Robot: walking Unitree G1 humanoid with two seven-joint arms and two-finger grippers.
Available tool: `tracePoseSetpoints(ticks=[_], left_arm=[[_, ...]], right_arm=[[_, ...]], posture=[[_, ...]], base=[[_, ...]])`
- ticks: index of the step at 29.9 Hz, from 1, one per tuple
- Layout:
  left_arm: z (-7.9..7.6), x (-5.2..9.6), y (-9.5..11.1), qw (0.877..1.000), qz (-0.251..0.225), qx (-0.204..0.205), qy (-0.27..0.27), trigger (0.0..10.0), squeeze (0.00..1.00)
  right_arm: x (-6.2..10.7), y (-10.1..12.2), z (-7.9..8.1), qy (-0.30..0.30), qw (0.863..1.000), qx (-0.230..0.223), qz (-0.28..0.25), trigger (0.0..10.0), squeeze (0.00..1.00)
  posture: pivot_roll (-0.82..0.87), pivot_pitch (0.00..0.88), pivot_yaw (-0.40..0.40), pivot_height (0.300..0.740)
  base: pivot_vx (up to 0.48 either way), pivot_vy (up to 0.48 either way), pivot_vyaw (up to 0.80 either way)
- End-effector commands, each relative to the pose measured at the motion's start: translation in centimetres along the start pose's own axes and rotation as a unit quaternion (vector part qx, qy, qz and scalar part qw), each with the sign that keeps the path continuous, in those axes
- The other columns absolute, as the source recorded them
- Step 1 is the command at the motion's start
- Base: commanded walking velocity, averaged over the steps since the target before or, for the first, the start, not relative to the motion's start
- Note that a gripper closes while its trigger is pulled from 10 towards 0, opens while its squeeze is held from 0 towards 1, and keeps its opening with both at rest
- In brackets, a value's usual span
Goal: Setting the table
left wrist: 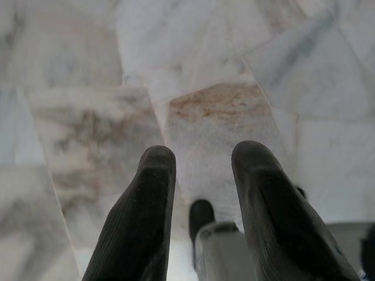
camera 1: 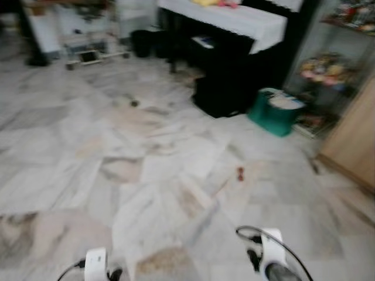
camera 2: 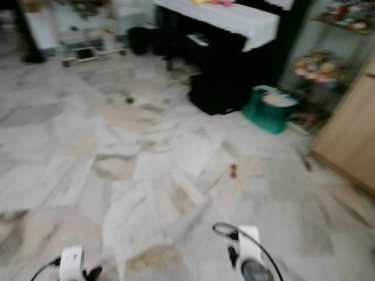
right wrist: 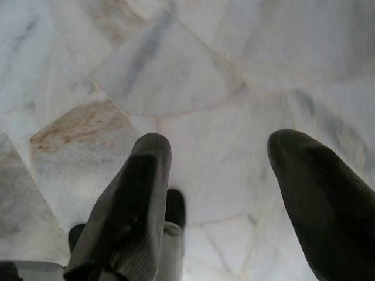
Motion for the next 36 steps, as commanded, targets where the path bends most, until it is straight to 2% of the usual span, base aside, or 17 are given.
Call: tracePoseSetpoints(ticks=[1, 16, 36], left_arm=[[-0.56, -0.09, -0.13, 1.000, 0.003, -0.013, -0.007, 10.0, 0.00], [-0.87, -0.15, -0.36, 0.999, 0.013, -0.029, -0.010, 10.0, 0.00], [-0.85, -0.16, -0.18, 1.000, 0.010, -0.026, -0.011, 10.0, 0.00]], right_arm=[[0.02, -0.14, -0.46, -0.006, 1.000, -0.001, 0.003, 10.0, 0.00], [0.06, -0.41, 0.02, -0.001, 1.000, -0.002, 0.005, 10.0, 0.00], [0.08, -0.48, 0.07, 0.001, 1.000, 0.001, 0.006, 10.0, 0.00]], posture=[[-0.07, 0.000, 0.042, 0.740], [-0.08, 0.000, 0.050, 0.740], [-0.07, 0.000, 0.042, 0.740]], base=[[0.000, 0.000, -0.75], [0.000, 0.000, -0.75], [0.000, 0.000, -0.75]])
Point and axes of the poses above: a point about 5 cm out from each wrist's last joint towards the gripper, its own x axis pointing back from the gripper into the wrist, its own y axis along the axis of the wrist's last joint, z = x × y, the point moved 3 cm from there along -x, pointing out of the wrist towards the gripper, and after that the axes turned 13 degrees about x, right-handed, at the moved point
